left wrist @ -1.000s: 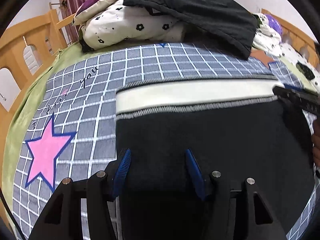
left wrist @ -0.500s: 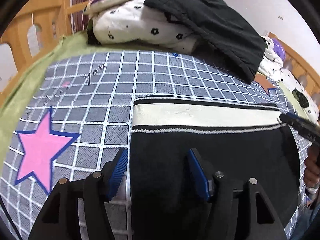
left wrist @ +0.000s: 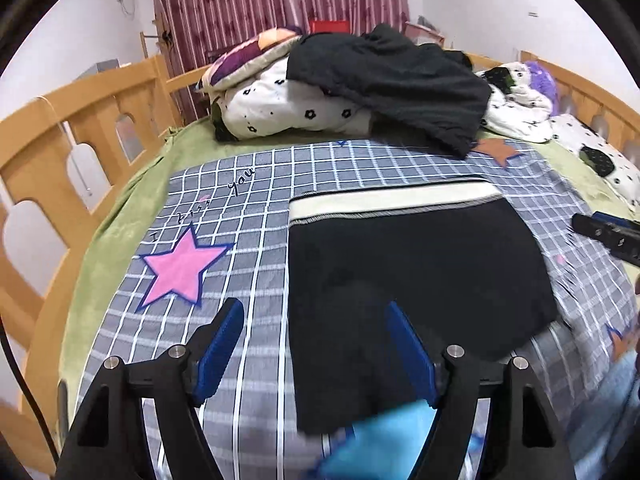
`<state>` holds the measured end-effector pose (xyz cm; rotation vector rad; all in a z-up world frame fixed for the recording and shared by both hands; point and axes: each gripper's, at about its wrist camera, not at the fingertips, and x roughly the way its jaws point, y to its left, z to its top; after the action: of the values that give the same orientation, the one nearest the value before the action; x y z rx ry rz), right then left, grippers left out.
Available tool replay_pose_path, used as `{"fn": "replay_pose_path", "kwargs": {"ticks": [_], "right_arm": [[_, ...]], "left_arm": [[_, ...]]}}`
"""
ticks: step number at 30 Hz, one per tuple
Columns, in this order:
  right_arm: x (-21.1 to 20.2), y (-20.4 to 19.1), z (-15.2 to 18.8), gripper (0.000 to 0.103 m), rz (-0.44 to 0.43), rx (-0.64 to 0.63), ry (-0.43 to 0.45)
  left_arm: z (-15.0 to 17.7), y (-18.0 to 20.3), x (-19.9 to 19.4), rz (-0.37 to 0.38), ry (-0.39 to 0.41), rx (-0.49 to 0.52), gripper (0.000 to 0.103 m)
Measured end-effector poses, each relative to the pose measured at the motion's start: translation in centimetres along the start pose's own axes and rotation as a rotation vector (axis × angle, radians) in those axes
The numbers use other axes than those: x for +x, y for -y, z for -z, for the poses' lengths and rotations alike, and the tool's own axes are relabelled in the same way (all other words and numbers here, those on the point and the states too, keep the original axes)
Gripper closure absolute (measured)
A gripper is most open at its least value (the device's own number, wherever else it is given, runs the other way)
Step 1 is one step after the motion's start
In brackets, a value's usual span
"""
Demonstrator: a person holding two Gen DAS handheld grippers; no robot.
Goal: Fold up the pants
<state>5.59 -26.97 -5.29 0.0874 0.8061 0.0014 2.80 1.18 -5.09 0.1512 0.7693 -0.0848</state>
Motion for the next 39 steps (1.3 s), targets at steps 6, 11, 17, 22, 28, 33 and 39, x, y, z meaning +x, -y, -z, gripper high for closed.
{"fn": "replay_pose_path", "kwargs": {"ticks": [6,11,17,22,28,33,39], "right_arm": [[-4.3,-1.3,4.5,0.039,0.038,-0.053,-0.025],[-7.0,-2.0,7.1,0.014,0.066,-0.073,0.02],[-9.7,-2.3,8.8,0.009,0.086,-0.081,0.02],[-11.6,-2.1,9.8,0.008,0.077,-0.056,0.026],[-12.8,-1.3,10.7,0.008,0.095,-0.046,0.033],[-13.2,-0.7,11.0,0.008,0.099,-0.037,0.034],[-13.7,-0.8,10.9,0.008,0.091,-0.03,0.048]], "left_arm": [[3.3,0.3,-5.3,0.037,0.0,-0.007,0.028],[5.1,0.0,-7.3,0.015,0.007,-0.027,0.028],[6.0,-0.4,-9.4,0.043,0.0,-0.072,0.028],[6.4,0.0,-10.6,0.043,0.017,-0.083,0.028],[6.9,0.6,-11.0,0.045,0.016,-0.084,0.028],[7.0,0.8,-11.2,0.045,0.012,-0.085,0.028],[6.8,0.9,-11.5,0.042,0.017,-0.09,0.028]]}}
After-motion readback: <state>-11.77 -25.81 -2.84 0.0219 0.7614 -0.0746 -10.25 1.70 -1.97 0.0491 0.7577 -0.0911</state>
